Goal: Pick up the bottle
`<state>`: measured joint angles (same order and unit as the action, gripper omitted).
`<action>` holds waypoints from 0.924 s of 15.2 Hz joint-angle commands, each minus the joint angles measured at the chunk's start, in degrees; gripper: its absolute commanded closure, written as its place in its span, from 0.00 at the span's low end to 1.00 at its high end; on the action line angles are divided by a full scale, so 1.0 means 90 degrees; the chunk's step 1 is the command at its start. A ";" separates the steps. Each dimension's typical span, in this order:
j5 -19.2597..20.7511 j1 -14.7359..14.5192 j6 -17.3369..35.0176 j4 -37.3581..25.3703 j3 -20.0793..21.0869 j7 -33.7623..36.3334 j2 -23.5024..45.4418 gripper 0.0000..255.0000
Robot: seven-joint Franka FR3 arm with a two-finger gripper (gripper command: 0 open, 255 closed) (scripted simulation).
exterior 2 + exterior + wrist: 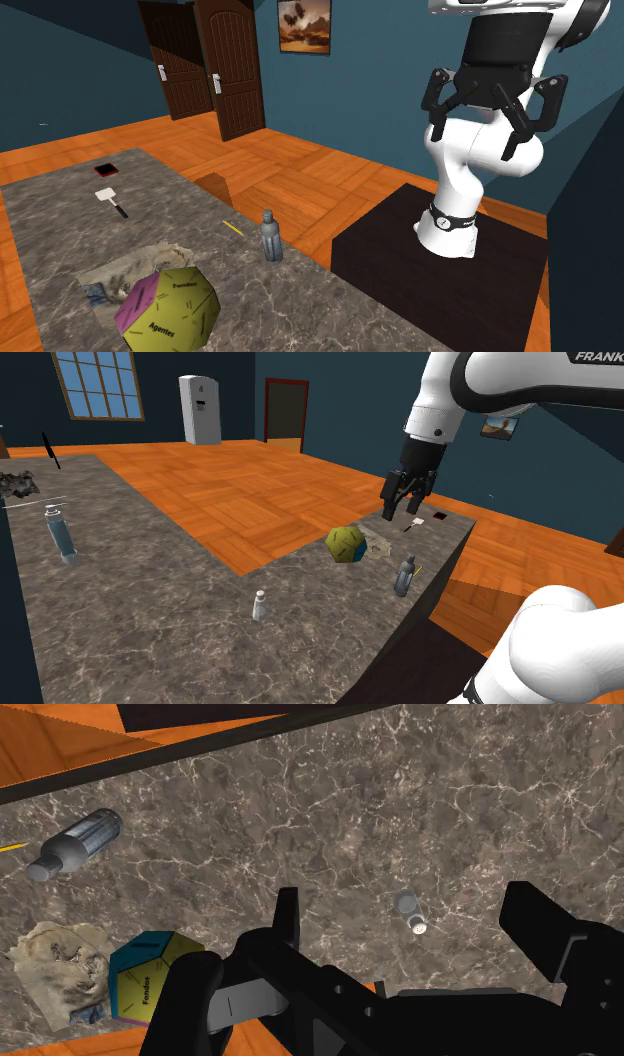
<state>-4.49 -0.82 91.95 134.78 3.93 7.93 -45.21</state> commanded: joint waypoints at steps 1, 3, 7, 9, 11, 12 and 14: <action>0.0000 0.0000 0.0000 0.0000 0.0000 0.0000 0.0000 0.00; 0.0139 0.0076 0.0163 0.0174 -0.0268 -0.0322 0.0071 0.00; 0.0418 0.0242 0.0515 0.0429 -0.0802 -0.0964 0.0327 0.00; 0.0553 0.0326 0.0704 0.0510 -0.1069 -0.1283 0.0512 0.00; 0.0681 0.0404 0.0899 0.0559 -0.1336 -0.1600 0.0734 0.00; 0.0740 0.0443 0.0998 0.0571 -0.1468 -0.1759 0.0859 0.00; 0.0848 0.0512 0.1200 0.0570 -0.1733 -0.2076 0.1137 0.00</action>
<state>2.62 3.48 101.82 140.20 -10.41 -9.20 -36.53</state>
